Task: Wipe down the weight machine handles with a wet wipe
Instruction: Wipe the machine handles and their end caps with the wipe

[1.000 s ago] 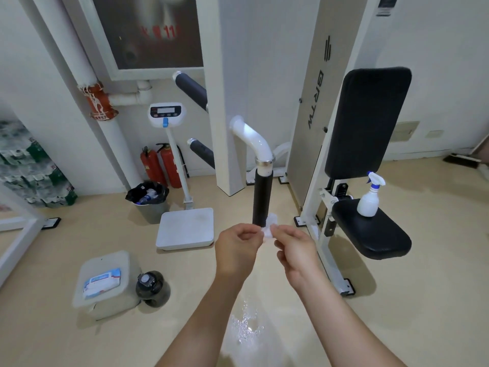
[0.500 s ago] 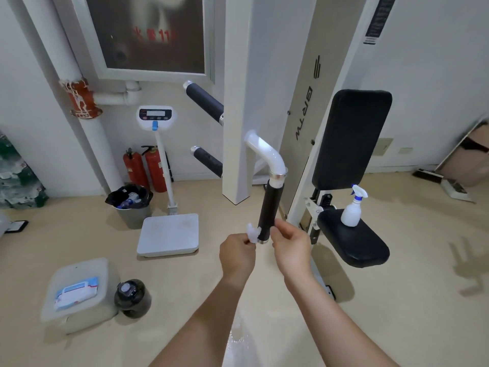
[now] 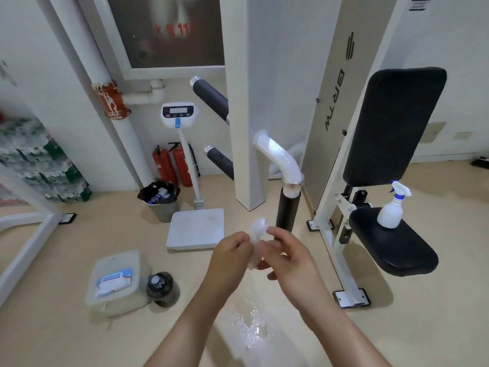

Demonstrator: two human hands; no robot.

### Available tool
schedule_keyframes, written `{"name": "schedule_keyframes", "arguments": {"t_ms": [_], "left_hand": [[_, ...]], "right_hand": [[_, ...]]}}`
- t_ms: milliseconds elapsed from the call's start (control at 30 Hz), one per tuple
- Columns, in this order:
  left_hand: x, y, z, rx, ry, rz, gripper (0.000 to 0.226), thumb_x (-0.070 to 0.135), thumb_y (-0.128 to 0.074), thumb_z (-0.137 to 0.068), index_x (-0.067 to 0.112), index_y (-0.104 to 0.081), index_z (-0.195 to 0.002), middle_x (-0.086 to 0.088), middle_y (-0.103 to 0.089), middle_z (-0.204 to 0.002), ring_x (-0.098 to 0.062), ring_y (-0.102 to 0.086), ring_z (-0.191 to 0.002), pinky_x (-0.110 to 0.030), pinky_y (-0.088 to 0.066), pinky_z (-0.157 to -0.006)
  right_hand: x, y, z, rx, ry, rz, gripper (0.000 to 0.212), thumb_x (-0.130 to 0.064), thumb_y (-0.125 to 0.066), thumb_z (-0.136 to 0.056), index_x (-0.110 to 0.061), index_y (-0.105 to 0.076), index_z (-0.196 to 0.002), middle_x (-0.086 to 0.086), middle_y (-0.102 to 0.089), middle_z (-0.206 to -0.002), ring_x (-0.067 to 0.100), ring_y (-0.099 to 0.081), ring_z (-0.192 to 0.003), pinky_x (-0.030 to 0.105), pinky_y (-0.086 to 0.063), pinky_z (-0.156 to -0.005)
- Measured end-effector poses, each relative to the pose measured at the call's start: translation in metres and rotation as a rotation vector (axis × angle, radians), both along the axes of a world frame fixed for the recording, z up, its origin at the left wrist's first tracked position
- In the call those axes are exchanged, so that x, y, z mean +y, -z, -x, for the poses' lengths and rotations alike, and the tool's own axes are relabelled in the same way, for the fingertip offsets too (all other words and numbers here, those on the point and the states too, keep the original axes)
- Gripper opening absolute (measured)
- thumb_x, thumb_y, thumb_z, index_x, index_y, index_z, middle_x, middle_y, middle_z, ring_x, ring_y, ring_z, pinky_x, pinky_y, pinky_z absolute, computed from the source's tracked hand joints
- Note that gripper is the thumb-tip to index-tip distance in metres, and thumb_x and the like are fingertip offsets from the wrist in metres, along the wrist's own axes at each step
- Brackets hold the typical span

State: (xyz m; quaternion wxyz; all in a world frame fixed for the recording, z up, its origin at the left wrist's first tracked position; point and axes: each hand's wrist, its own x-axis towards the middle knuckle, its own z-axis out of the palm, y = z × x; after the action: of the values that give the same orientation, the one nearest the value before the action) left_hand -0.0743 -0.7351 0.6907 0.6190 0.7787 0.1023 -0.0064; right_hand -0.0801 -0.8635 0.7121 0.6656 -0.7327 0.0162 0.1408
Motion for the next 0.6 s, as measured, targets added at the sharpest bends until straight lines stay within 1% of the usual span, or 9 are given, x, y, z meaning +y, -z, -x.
{"name": "schedule_keyframes", "arguments": {"t_ms": [67, 133, 167, 233, 333, 400, 467, 533, 600], "left_hand": [[0.01, -0.012, 0.01, -0.017, 0.035, 0.092, 0.024, 0.014, -0.047, -0.09, 0.003, -0.058, -0.072, -0.002, -0.051, -0.065, -0.015, -0.047, -0.061, -0.02, -0.04, -0.056], [0.02, -0.026, 0.017, -0.024, 0.017, 0.12, 0.02, 0.018, -0.046, -0.084, 0.019, -0.063, -0.072, 0.004, -0.056, -0.068, -0.009, -0.051, -0.061, -0.013, -0.043, -0.056], [0.027, -0.031, 0.019, -0.027, 0.016, 0.115, 0.024, 0.02, -0.042, -0.078, 0.028, -0.061, -0.065, 0.006, -0.053, -0.064, -0.007, -0.048, -0.058, -0.011, -0.04, -0.052], [0.043, -0.036, 0.019, -0.046, 0.023, 0.047, 0.028, 0.021, -0.037, -0.071, 0.028, -0.055, -0.049, 0.009, -0.044, -0.054, -0.007, -0.038, -0.052, -0.014, -0.033, -0.049], [0.078, -0.025, 0.017, -0.122, 0.056, -0.204, 0.034, 0.043, -0.038, -0.077, 0.016, -0.054, -0.063, 0.003, -0.054, -0.064, -0.009, -0.046, -0.061, -0.024, -0.038, -0.059], [0.106, -0.018, 0.016, -0.189, 0.083, -0.262, 0.041, 0.059, -0.038, -0.077, 0.023, -0.055, -0.068, 0.011, -0.056, -0.069, -0.003, -0.049, -0.066, -0.018, -0.038, -0.06], [0.137, -0.017, 0.015, -0.204, 0.082, -0.2, 0.035, 0.056, -0.047, -0.082, 0.029, -0.052, -0.06, 0.015, -0.049, -0.061, -0.003, -0.044, -0.061, -0.019, -0.035, -0.059], [0.17, -0.021, 0.013, -0.194, 0.071, -0.122, 0.042, 0.046, -0.057, -0.089, 0.026, -0.048, -0.054, 0.013, -0.043, -0.056, -0.007, -0.041, -0.058, -0.022, -0.034, -0.059], [0.202, -0.021, 0.012, -0.204, 0.031, -0.094, 0.033, 0.034, -0.063, -0.089, 0.026, -0.054, -0.058, 0.015, -0.052, -0.062, -0.004, -0.047, -0.06, -0.018, -0.035, -0.06]], "right_hand": [[0.015, -0.011, -0.003, -0.023, -0.003, -0.068, 0.018, -0.02, -0.063, -0.089, -0.033, -0.064, -0.101, -0.006, -0.071, -0.084, 0.008, -0.065, -0.064, 0.019, -0.045, -0.059], [0.027, -0.018, -0.007, -0.063, 0.069, -0.075, 0.014, -0.011, -0.064, -0.088, -0.023, -0.071, -0.091, -0.004, -0.072, -0.076, 0.004, -0.058, -0.056, 0.015, -0.044, -0.056], [0.034, -0.02, -0.009, -0.057, 0.099, -0.101, 0.012, -0.009, -0.064, -0.088, -0.018, -0.072, -0.088, -0.003, -0.072, -0.073, 0.003, -0.054, -0.053, 0.014, -0.044, -0.055], [0.048, -0.023, -0.012, -0.02, 0.083, -0.179, 0.008, -0.014, -0.064, -0.089, -0.014, -0.073, -0.089, 0.002, -0.071, -0.074, 0.005, -0.051, -0.054, 0.013, -0.042, -0.053], [0.079, -0.025, -0.01, -0.012, -0.007, -0.217, 0.014, -0.025, -0.07, -0.086, -0.015, -0.071, -0.095, 0.002, -0.07, -0.075, 0.012, -0.058, -0.064, 0.019, -0.045, -0.06], [0.104, -0.024, -0.009, -0.057, 0.051, -0.213, 0.008, -0.017, -0.071, -0.085, -0.01, -0.072, -0.089, 0.002, -0.07, -0.071, 0.011, -0.061, -0.062, 0.018, -0.047, -0.061], [0.13, -0.023, -0.007, -0.087, 0.162, -0.174, 0.007, -0.009, -0.067, -0.087, -0.007, -0.073, -0.084, -0.005, -0.061, -0.06, 0.006, -0.052, -0.053, 0.016, -0.043, -0.056], [0.155, -0.024, -0.004, -0.09, 0.263, -0.143, 0.011, -0.006, -0.066, -0.085, -0.012, -0.074, -0.089, -0.008, -0.062, -0.062, 0.007, -0.056, -0.057, 0.022, -0.051, -0.064], [0.178, -0.028, 0.001, -0.088, 0.354, -0.169, 0.02, -0.001, -0.067, -0.082, -0.017, -0.074, -0.091, -0.005, -0.067, -0.068, 0.009, -0.063, -0.064, 0.027, -0.056, -0.072]]}}
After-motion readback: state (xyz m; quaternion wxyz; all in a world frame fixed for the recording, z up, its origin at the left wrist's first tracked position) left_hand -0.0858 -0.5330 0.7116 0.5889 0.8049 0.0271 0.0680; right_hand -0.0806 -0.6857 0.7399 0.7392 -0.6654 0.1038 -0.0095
